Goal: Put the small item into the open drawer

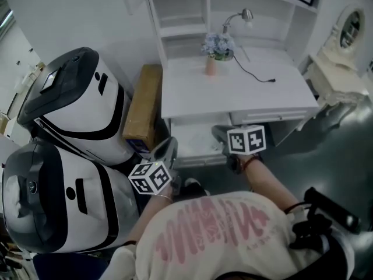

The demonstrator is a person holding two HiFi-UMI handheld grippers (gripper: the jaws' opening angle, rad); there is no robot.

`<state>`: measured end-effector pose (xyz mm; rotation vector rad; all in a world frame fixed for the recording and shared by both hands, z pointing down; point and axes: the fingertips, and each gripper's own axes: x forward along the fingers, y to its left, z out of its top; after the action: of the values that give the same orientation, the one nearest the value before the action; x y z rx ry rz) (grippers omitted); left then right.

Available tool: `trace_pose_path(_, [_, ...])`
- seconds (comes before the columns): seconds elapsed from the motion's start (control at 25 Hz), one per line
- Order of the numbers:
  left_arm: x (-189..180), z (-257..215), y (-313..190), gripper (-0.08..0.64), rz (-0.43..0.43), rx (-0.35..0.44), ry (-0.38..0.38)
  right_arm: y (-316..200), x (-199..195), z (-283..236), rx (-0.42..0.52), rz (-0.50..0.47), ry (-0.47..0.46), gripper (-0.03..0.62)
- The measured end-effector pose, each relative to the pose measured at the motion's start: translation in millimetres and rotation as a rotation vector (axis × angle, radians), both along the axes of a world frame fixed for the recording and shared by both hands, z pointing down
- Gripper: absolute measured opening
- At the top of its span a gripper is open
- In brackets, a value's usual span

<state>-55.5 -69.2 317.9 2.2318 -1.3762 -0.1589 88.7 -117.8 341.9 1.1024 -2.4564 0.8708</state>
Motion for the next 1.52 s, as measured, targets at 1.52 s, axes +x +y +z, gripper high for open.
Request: trace_pose_path(1.52, [-64.0, -57.6, 68.2, 0.031, 0.068, 0.128, -0.071, 72.7, -10.1, -67.3, 0.252, 0.301, 0.08, 0.02])
